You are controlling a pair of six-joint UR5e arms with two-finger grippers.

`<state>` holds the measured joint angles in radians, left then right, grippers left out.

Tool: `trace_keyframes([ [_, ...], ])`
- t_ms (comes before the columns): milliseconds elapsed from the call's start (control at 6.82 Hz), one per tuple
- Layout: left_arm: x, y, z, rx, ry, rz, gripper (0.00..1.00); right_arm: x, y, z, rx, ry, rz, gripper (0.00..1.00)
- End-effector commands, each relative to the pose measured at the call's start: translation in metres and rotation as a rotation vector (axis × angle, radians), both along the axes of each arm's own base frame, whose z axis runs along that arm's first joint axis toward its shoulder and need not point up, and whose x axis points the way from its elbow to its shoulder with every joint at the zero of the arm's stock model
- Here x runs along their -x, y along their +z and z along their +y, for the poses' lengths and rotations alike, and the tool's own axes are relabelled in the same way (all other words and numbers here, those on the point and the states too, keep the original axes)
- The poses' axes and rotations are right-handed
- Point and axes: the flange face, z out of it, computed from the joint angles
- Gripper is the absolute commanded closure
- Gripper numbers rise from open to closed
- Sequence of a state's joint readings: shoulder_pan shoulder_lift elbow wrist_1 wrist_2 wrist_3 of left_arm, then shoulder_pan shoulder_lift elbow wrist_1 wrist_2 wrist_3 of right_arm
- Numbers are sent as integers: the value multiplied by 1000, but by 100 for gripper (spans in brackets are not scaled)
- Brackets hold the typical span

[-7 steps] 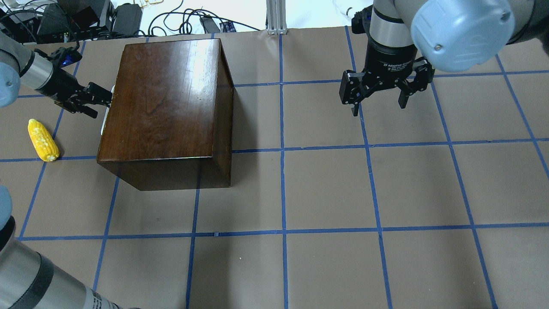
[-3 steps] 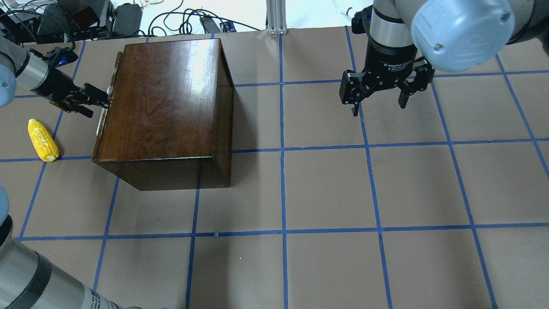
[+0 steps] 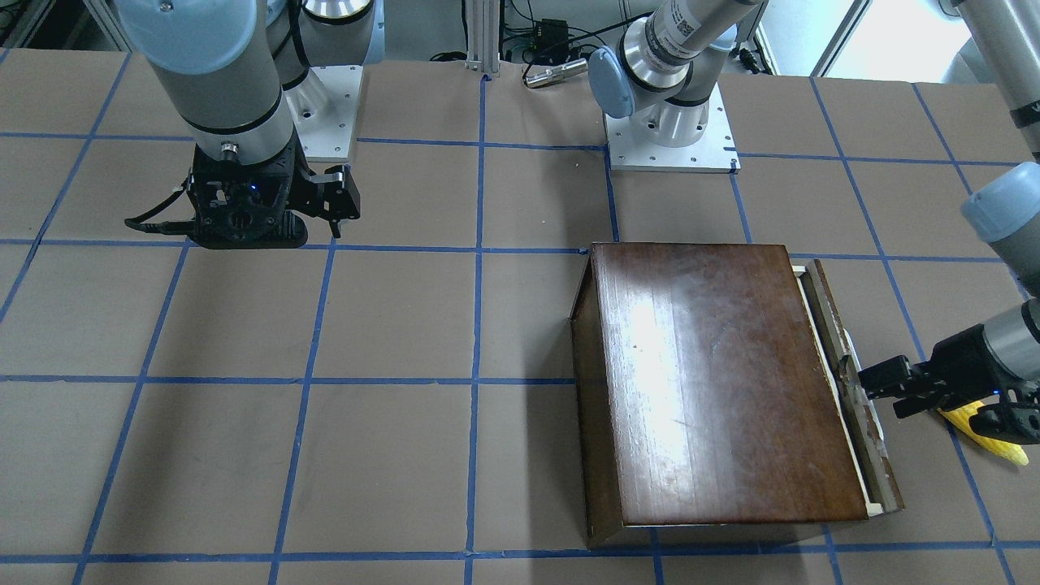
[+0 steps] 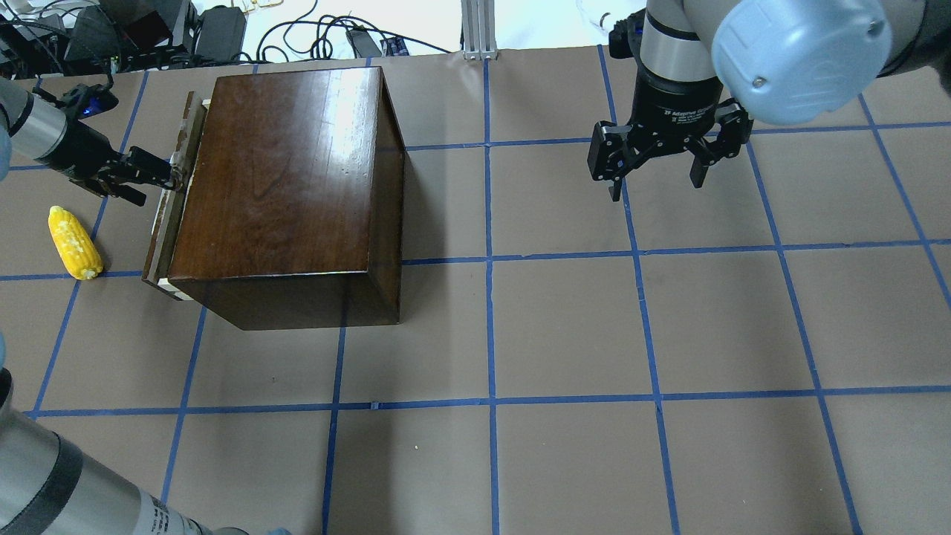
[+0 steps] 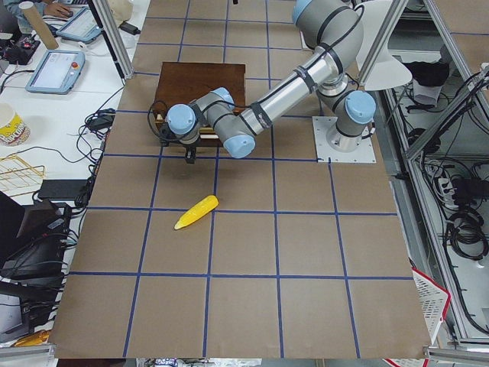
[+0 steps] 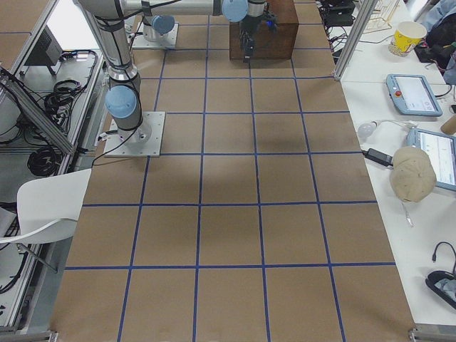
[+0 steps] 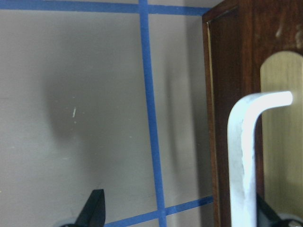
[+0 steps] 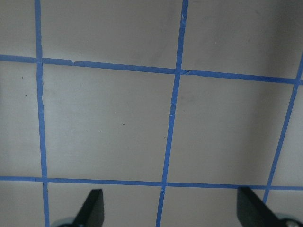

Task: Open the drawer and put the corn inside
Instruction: 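Pull the drawer open by its handle with the left gripper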

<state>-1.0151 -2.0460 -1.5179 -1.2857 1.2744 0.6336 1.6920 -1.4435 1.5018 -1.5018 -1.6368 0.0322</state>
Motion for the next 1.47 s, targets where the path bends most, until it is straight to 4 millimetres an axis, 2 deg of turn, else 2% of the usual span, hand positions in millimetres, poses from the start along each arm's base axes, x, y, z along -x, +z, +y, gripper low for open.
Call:
trace_keyframes([
  [0, -6, 0, -2, -2, -1, -18, 0, 0, 0, 0, 0, 0, 0, 0],
  [293, -19, 0, 2, 8, -12, -22, 0, 0, 0, 0, 0, 0, 0, 0],
  [733, -25, 9, -2, 22, -12, -35, 0, 0, 0, 0, 0, 0, 0, 0],
  [1320, -33, 8, 1, 9, -9, -56, 0, 0, 0, 0, 0, 0, 0, 0],
])
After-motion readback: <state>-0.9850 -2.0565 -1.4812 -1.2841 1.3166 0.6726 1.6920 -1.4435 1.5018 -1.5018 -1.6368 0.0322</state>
